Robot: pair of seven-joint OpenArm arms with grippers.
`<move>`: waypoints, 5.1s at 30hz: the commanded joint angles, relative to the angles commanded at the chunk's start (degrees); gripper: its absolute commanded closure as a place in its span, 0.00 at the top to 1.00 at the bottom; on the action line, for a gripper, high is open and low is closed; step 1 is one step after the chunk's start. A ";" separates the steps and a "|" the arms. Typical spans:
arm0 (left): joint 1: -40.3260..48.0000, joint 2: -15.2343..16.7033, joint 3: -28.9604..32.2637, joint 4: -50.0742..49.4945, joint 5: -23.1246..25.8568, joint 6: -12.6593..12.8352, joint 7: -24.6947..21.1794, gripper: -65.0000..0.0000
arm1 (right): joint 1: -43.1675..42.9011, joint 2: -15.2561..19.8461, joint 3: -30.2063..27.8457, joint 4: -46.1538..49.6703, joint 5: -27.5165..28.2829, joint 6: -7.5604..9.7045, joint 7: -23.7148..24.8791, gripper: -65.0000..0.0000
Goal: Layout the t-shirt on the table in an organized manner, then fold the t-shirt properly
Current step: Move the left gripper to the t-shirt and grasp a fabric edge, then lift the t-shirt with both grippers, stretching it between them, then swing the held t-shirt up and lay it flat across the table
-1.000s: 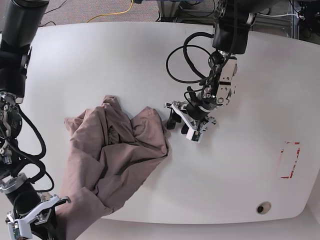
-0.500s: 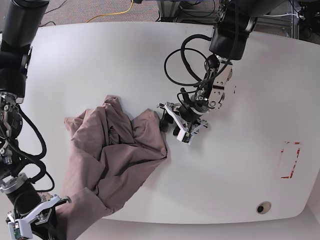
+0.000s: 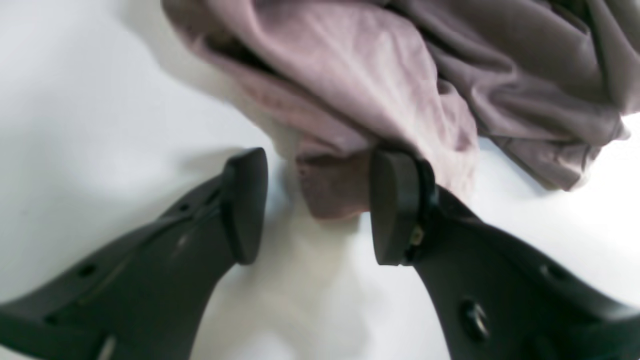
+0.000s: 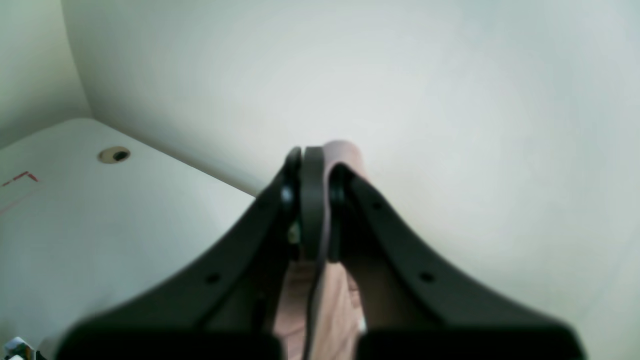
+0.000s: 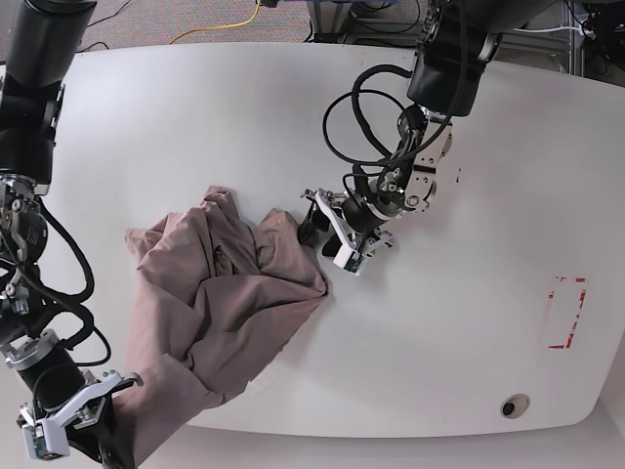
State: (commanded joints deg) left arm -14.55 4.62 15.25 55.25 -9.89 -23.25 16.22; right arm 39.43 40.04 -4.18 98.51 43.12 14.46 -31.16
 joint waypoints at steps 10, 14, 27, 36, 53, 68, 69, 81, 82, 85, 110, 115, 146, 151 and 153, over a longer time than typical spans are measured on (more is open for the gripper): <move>-2.37 0.79 0.00 -6.51 0.18 -0.18 0.00 0.00 | 0.00 -0.09 0.00 0.00 0.00 0.00 0.00 0.00; -2.02 0.62 -0.18 -6.33 0.09 -0.18 0.00 0.00 | 0.00 -0.09 0.00 0.00 0.00 0.00 0.00 0.00; 0.26 -9.49 -9.85 13.80 0.00 -0.53 6.33 0.00 | 1.76 -3.43 3.25 -4.66 -0.26 -0.09 0.00 0.00; 0.09 -14.07 -17.14 29.19 0.00 -5.89 13.45 0.00 | 5.10 -4.48 4.04 -9.14 -0.26 0.00 0.00 0.00; -14.24 -17.67 -23.82 51.52 0.00 -9.76 30.86 0.00 | 20.04 -5.89 -1.41 -20.66 -0.35 0.00 0.09 0.00; -38.95 -18.73 -23.82 52.48 0.09 -9.85 43.60 0.00 | 33.76 -4.31 -9.14 -28.75 -0.44 0.09 0.09 0.00; -40.44 -18.73 -23.82 52.48 0.09 -9.85 43.96 0.00 | 34.55 -3.87 -9.85 -28.92 -0.44 0.09 0.09 0.00; -55.82 -18.81 -23.82 47.65 0.09 -9.85 46.68 0.00 | 35.37 -3.16 -15.91 -33.14 -0.44 2.11 0.00 0.00; -56.53 -18.81 -23.82 46.86 0.09 -9.85 46.68 0.00 | 35.37 -3.16 -16.44 -33.49 -0.44 2.55 0.00 0.00; -57.58 -18.81 -23.82 45.98 0.00 -9.85 46.77 0.00 | 35.37 -3.16 -16.97 -33.85 -0.44 2.81 -0.79 0.00; -31.56 -18.81 -32.44 52.75 -0.09 -16.75 52.31 0.00 | 17.67 -2.37 -5.89 -17.05 -0.09 2.81 -10.11 0.00; -22.59 -18.73 -32.44 56.62 -0.09 -16.75 52.31 0.00 | 7.38 -2.37 -2.20 -11.87 -0.09 2.81 -10.20 0.00; 24.97 -13.71 -43.78 60.13 -0.18 -16.75 52.40 0.00 | -56.88 -6.07 27.87 13.45 7.65 3.16 -12.04 0.00; 30.33 -12.31 -46.68 60.13 -0.18 -16.75 52.40 0.00 | -62.15 -6.51 28.40 13.63 7.65 3.16 -12.04 0.00; 31.91 -12.31 -47.21 60.13 -0.18 -16.75 52.40 0.00 | -63.65 -6.59 28.40 13.63 7.65 3.16 -12.04 0.00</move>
State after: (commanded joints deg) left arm 17.36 -7.69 -31.96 115.38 -10.07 -40.00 68.62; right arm -24.22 33.45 24.22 112.13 50.77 17.63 -43.21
